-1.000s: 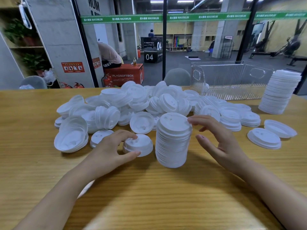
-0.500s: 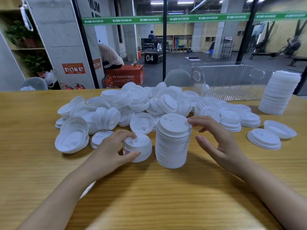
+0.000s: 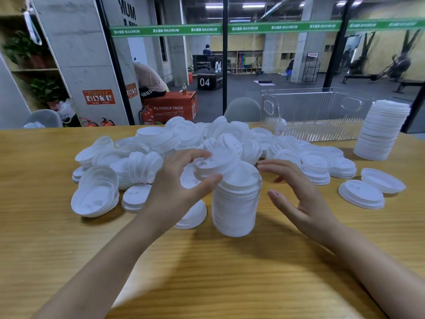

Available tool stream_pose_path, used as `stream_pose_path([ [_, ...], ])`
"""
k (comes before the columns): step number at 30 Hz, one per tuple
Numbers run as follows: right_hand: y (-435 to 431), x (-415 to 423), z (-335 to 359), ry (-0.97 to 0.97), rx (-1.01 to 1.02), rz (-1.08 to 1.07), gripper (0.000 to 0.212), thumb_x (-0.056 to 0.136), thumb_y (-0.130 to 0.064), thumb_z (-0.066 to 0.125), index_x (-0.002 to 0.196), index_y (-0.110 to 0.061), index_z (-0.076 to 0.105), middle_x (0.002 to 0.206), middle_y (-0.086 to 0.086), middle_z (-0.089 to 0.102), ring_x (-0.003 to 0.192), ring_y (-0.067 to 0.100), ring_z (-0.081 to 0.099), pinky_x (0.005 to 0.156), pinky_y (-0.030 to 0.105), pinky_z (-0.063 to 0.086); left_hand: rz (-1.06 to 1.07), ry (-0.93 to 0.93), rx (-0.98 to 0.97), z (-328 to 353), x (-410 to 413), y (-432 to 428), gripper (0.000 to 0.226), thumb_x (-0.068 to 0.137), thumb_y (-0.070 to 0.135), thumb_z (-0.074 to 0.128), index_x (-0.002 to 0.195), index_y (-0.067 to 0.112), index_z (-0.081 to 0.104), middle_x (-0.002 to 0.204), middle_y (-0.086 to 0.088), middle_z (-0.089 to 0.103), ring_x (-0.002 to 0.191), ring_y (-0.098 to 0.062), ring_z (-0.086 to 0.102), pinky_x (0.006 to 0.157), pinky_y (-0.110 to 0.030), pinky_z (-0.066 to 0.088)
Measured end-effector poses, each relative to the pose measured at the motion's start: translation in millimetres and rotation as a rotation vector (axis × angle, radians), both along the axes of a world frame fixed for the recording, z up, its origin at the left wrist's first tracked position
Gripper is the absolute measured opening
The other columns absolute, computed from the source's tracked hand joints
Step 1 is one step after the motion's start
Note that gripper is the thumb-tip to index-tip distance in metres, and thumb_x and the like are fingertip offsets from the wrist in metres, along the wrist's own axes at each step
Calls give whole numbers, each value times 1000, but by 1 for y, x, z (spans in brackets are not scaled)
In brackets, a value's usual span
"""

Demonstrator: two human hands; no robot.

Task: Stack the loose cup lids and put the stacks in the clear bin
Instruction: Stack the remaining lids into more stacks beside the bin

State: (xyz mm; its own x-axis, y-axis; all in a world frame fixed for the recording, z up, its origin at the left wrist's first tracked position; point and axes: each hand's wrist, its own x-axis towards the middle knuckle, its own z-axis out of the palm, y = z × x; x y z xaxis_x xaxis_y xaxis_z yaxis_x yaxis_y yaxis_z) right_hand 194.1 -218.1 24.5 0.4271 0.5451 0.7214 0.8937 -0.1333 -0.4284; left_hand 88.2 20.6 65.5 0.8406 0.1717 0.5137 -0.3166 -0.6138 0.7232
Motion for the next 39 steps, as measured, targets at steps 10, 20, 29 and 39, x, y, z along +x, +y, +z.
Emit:
stream_pose_path([
  [10, -2, 0, 1, -8, 10, 4, 43, 98, -38, 51, 140, -31, 46, 140, -6, 51, 131, 15, 47, 99, 22, 41, -116, 68, 106, -1, 12, -19, 49, 70, 65, 60, 113, 44, 60, 122, 32, 53, 125, 4, 42, 96, -12, 31],
  [20, -1, -1, 1, -61, -44, 22, 38, 100, -43, 47, 132, -25, 55, 137, -5, 53, 129, 17, 49, 105, 27, 38, -133, 66, 115, -5, 6, -15, 50, 70, 62, 63, 116, 43, 60, 126, 33, 51, 128, 4, 41, 97, -15, 31],
  [29, -2, 0, 0, -25, -20, 48, 46, 94, -33, 55, 138, -26, 48, 139, -4, 52, 128, 18, 50, 97, 24, 41, -117, 69, 46, -14, 2, -7, 59, 71, 64, 62, 126, 49, 48, 131, 32, 48, 126, 6, 42, 97, -15, 34],
  [39, -2, 0, -1, 0, -13, 43, 48, 93, -35, 54, 140, -29, 44, 136, -10, 52, 124, 16, 52, 94, 22, 44, 84, 291, 359, -51, -17, 40, 57, 66, 81, 48, 117, 61, 36, 129, 35, 41, 122, 9, 33, 104, -29, 31],
])
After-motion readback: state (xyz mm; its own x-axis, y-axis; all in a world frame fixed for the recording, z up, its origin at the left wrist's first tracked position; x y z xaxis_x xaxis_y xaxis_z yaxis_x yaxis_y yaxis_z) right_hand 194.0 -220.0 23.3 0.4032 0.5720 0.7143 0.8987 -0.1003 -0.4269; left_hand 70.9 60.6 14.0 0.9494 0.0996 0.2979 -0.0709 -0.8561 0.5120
